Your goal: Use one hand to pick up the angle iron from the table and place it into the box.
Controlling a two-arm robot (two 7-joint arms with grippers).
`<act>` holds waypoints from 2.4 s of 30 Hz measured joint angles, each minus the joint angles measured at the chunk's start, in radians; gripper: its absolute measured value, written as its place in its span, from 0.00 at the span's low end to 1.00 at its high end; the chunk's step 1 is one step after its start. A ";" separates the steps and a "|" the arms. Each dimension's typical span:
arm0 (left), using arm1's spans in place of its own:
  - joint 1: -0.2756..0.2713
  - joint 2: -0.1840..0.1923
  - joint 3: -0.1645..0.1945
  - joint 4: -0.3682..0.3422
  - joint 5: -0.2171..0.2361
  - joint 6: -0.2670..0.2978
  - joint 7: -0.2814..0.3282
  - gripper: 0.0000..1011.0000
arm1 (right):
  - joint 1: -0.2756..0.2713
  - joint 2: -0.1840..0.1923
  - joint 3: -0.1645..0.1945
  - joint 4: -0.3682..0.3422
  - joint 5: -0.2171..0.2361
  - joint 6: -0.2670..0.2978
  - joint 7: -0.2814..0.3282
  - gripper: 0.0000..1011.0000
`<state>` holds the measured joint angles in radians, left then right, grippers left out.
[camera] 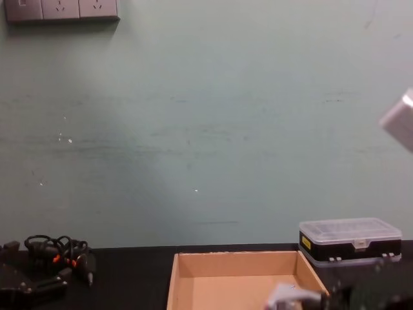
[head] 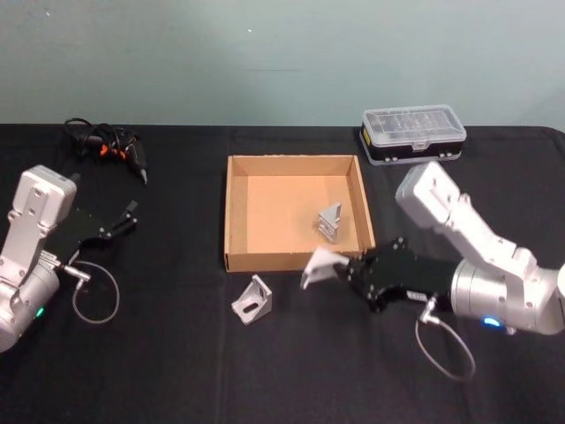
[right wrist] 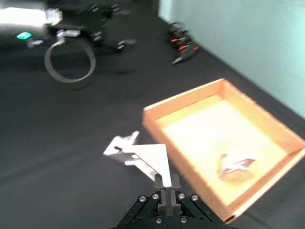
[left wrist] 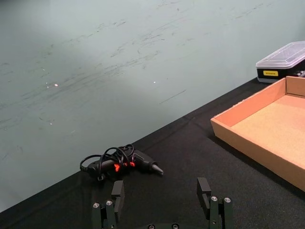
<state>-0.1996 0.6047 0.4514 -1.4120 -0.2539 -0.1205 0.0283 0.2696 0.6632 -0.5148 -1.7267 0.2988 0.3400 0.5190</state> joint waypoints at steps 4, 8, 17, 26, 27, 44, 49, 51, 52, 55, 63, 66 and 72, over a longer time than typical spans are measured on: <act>0.000 0.000 0.000 0.000 0.000 0.000 0.000 0.99 | 0.015 -0.036 0.018 0.019 -0.001 0.017 -0.037 0.06; 0.000 0.000 0.000 0.000 0.000 0.000 0.000 0.99 | 0.048 -0.085 0.023 0.063 -0.013 0.032 -0.062 0.06; 0.000 0.000 0.000 0.000 0.000 0.000 0.000 0.99 | 0.130 -0.172 0.005 0.183 -0.041 0.039 -0.067 0.06; 0.000 0.000 0.000 0.000 0.000 0.000 0.000 0.99 | 0.237 -0.254 -0.044 0.344 -0.088 0.039 -0.037 0.06; 0.000 0.000 0.000 0.000 0.000 0.000 0.000 0.99 | 0.245 -0.260 -0.048 0.357 -0.092 0.039 -0.034 0.06; 0.000 0.000 0.000 0.000 0.000 0.000 0.000 0.99 | 0.336 -0.357 -0.096 0.557 -0.165 0.022 -0.003 0.06; 0.000 0.000 0.000 0.000 0.000 0.000 0.000 0.99 | 0.346 -0.370 -0.095 0.588 -0.177 0.017 -0.002 0.06; 0.000 0.000 0.000 0.000 0.000 0.000 0.000 0.99 | 0.348 -0.373 -0.094 0.595 -0.181 0.016 -0.002 0.06; 0.000 0.000 0.000 0.000 0.000 0.000 0.000 0.99 | 0.349 -0.375 -0.092 0.600 -0.184 0.015 -0.001 0.06; 0.000 0.000 0.000 0.000 0.000 0.000 0.000 0.99 | 0.350 -0.379 -0.088 0.608 -0.189 0.012 0.000 0.06; 0.000 0.000 0.000 0.000 0.000 0.000 0.000 0.99 | 0.348 -0.385 -0.081 0.618 -0.197 0.009 0.005 0.10; 0.000 0.000 0.000 0.000 0.000 0.000 0.000 0.99 | 0.344 -0.386 -0.076 0.618 -0.201 0.009 0.003 0.19; 0.000 0.000 0.000 0.000 0.000 0.000 0.000 0.99 | 0.329 -0.383 -0.057 0.595 -0.203 0.007 -0.009 0.39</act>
<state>-0.1996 0.6047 0.4514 -1.4120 -0.2539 -0.1205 0.0283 0.5989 0.2798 -0.5717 -1.1320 0.0954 0.3466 0.5097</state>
